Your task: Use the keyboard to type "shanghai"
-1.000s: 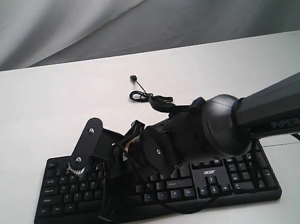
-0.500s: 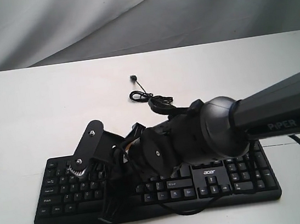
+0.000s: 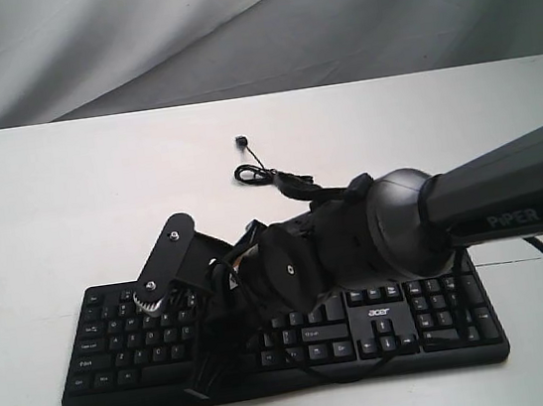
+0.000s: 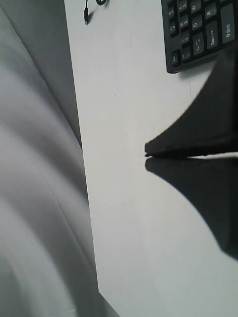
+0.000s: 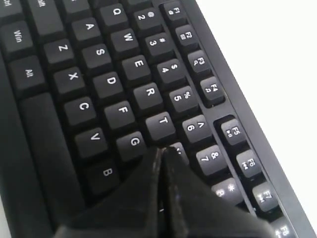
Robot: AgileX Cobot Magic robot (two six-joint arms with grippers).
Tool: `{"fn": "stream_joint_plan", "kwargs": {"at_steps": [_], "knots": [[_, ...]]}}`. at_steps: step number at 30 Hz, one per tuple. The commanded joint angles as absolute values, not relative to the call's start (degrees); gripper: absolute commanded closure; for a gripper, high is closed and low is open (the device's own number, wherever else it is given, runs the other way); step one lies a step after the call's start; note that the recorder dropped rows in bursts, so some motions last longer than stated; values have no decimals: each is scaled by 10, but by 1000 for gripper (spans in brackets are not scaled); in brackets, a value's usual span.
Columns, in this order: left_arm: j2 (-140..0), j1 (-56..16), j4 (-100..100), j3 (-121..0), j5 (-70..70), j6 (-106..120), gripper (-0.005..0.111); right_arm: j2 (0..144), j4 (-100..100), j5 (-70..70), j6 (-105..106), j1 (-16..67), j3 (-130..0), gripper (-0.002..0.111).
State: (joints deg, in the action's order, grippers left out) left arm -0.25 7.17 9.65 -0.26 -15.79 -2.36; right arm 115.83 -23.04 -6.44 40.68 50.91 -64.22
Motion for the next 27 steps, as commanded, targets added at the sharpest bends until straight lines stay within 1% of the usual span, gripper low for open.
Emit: {"fn": "stream_joint_plan", "kwargs": {"at_steps": [1, 14, 27], "knots": [[0, 67, 95, 0, -152, -26, 107, 1158, -231, -67, 407, 505, -638, 108], [0, 67, 95, 0, -152, -26, 107, 1174, -231, -65, 407, 514, -638, 108], [0, 67, 95, 0, -152, -26, 107, 1157, -221, -62, 407, 519, -638, 108]]}}
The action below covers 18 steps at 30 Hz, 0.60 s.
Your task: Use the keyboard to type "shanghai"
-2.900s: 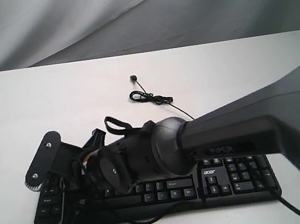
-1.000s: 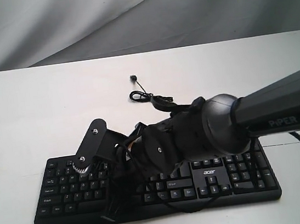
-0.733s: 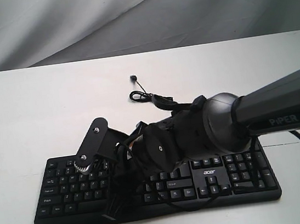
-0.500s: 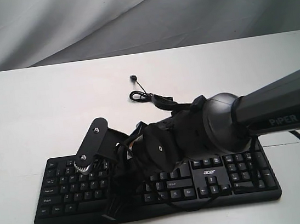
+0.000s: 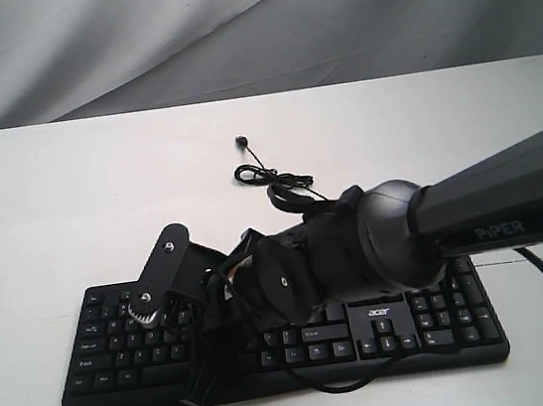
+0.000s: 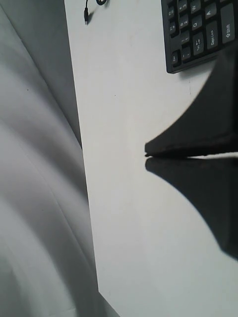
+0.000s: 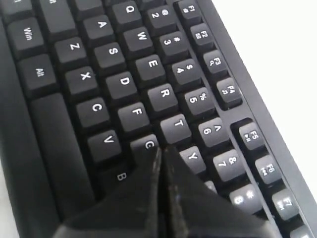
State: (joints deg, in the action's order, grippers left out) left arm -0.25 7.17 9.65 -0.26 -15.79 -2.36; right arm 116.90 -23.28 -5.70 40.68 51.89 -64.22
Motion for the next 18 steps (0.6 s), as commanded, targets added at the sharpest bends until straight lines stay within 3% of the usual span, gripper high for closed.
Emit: {"fn": "stream_joint_plan", "kwargs": {"at_steps": [1, 18], "knots": [[0, 67, 95, 0, -152, -26, 107, 1154, -217, -61, 407, 519, -638, 108], [0, 67, 95, 0, -152, -26, 107, 1179, -177, -145, 406, 529, -785, 108]]}}
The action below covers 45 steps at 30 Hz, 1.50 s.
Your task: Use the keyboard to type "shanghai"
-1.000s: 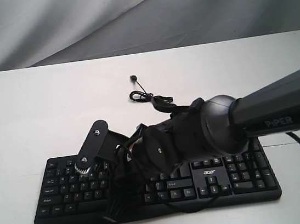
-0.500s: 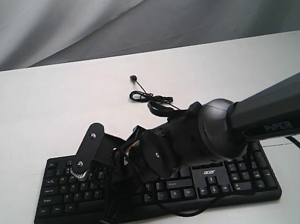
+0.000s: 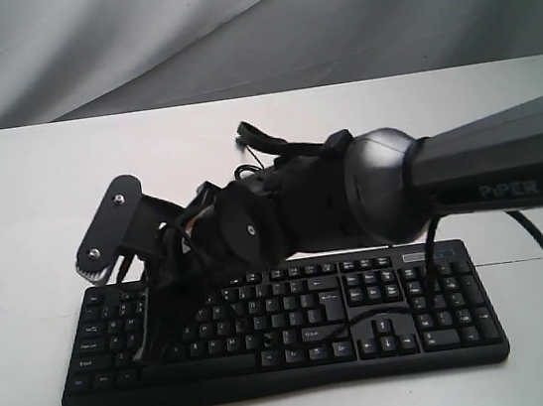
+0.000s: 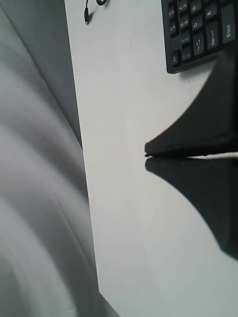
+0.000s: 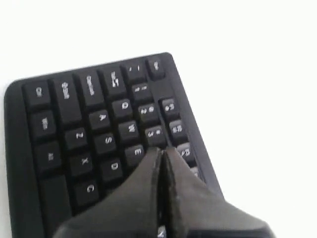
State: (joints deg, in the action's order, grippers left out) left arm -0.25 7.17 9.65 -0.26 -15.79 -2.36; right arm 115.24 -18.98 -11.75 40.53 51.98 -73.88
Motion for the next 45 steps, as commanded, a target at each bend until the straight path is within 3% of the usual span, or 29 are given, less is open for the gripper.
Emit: {"fn": "stream_joint_plan", "kwargs": {"at_steps": [1, 9, 45], "knots": [[0, 67, 95, 0, -152, -26, 107, 1187, -175, -146, 406, 533, -799, 108], [0, 67, 95, 0, -152, -26, 107, 1244, -188, -147, 405, 561, -860, 108], [0, 67, 95, 0, -152, -26, 107, 1286, -201, -142, 405, 566, -861, 108]]}}
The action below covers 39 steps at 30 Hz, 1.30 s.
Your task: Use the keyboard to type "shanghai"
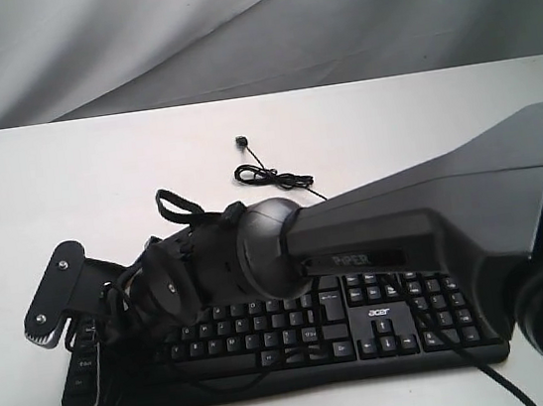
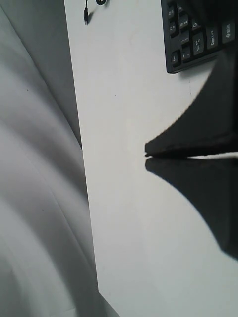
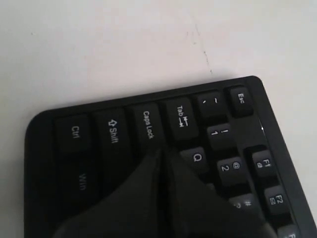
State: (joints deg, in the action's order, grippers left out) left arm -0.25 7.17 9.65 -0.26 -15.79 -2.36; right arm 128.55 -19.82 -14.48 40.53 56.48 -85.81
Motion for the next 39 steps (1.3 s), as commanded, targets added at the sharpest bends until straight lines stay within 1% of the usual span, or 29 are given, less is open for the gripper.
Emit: {"fn": "stream_joint_plan", "kwargs": {"at_steps": [1, 14, 24, 28, 39], "knots": [[0, 67, 95, 0, -152, -26, 107, 1286, -200, -143, 405, 566, -861, 108], [0, 67, 95, 0, -152, -26, 107, 1218, -167, -174, 389, 542, -844, 108], [0, 67, 95, 0, -152, -26, 107, 1088, -206, -145, 383, 513, -647, 108], [0, 67, 95, 0, -152, -26, 107, 1083, -227, -116, 383, 513, -610, 108], [0, 67, 95, 0, -152, -26, 107, 1117, -232, -94, 384, 520, -611, 108]]}}
